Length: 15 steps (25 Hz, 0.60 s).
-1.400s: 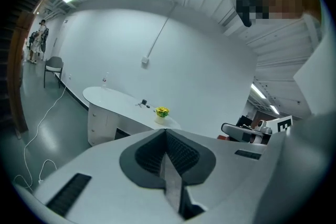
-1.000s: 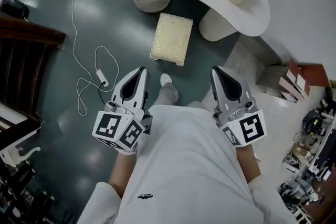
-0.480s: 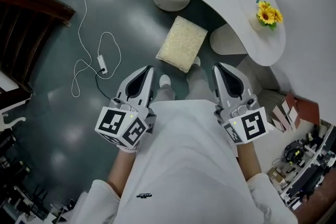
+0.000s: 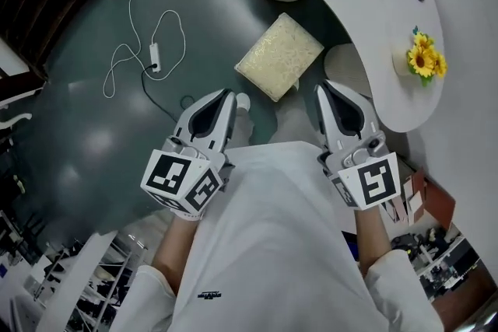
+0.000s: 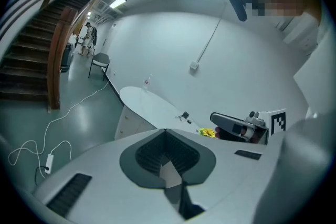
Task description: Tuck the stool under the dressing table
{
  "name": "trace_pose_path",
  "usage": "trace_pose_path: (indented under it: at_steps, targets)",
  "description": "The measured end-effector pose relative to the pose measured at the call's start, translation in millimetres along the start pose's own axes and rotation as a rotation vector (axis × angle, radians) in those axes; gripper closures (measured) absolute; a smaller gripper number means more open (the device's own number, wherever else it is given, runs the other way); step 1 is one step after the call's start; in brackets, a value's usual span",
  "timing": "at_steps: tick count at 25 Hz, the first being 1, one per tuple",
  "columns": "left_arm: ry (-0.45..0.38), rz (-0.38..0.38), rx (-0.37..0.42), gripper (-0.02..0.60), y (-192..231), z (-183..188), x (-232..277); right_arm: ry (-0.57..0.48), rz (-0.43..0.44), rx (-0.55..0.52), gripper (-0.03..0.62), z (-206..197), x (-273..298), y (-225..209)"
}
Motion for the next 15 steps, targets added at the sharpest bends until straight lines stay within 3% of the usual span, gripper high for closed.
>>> trace_pose_path:
  at_steps: [8, 15]
  targets:
    - [0.01, 0.085, -0.14, 0.572, 10, -27, 46, 0.072, 0.153, -0.01, 0.588, -28, 39, -34]
    - [0.048, 0.171, -0.253, 0.572, 45, -81, 73, 0.121, 0.28, -0.031, 0.588, -61, 78, -37]
Point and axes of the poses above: the fingertips, and each gripper's own axes: x forward along the fingers, y to its left, z out of its top, the point moved 7 cm from there along -x, backward along the fingers, and after that the axes turned 4 degrees about y, right-handed, at the moved point
